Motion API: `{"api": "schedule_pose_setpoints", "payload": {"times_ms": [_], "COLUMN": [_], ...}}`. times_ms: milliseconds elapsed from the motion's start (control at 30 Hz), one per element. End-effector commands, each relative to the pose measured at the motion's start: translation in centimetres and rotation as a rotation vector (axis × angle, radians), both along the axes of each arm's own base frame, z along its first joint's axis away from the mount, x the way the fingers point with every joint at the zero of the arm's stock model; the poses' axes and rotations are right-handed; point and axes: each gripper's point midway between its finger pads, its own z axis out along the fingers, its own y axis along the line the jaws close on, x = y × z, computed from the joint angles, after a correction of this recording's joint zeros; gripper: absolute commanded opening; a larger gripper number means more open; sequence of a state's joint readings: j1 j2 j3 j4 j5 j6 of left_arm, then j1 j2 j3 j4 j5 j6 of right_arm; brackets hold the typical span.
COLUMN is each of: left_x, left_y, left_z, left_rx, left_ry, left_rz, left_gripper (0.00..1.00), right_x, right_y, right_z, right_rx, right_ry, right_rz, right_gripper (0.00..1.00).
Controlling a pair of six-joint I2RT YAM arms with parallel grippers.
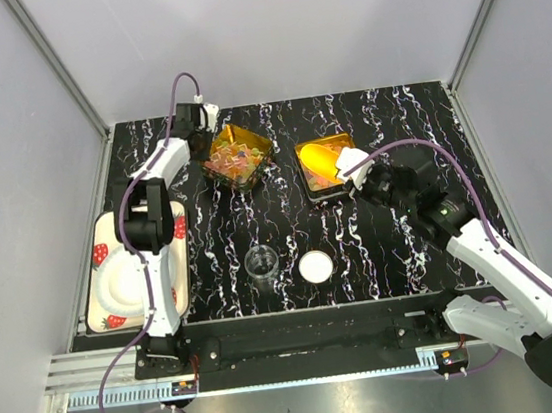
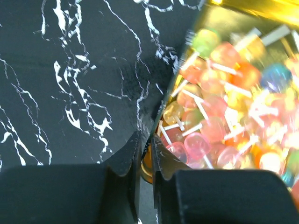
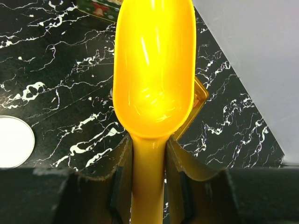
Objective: Pack the candies
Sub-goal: Move the storage box to the center of the board.
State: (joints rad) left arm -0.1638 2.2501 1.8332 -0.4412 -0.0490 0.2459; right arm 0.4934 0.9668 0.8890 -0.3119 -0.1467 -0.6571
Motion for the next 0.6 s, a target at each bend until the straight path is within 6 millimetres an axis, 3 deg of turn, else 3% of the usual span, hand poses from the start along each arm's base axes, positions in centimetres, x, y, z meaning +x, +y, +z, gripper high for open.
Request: {"api": "schedule_pose_setpoints", "payload": {"times_ms": [0, 567], "left_x": [-2.5, -11.3], "left_y": [-0.6, -1.2], "left_z": [0.4, 0.5], "left_rx": [-0.031, -0.123], "left_ry": [0.045, 0.17], "left_rz": [-0.025, -0.064], "left_gripper": [0.05, 0.0], "right_x": [0.1, -0.7], "right_y": [0.4, 1.0], "right_z": [2.0, 2.4], "right_rx": [0.049, 0.079], "right_ry": [-0.06, -0.053], "right_rz": [0.016, 0.059], "right_gripper": [0.0, 0.0]}}
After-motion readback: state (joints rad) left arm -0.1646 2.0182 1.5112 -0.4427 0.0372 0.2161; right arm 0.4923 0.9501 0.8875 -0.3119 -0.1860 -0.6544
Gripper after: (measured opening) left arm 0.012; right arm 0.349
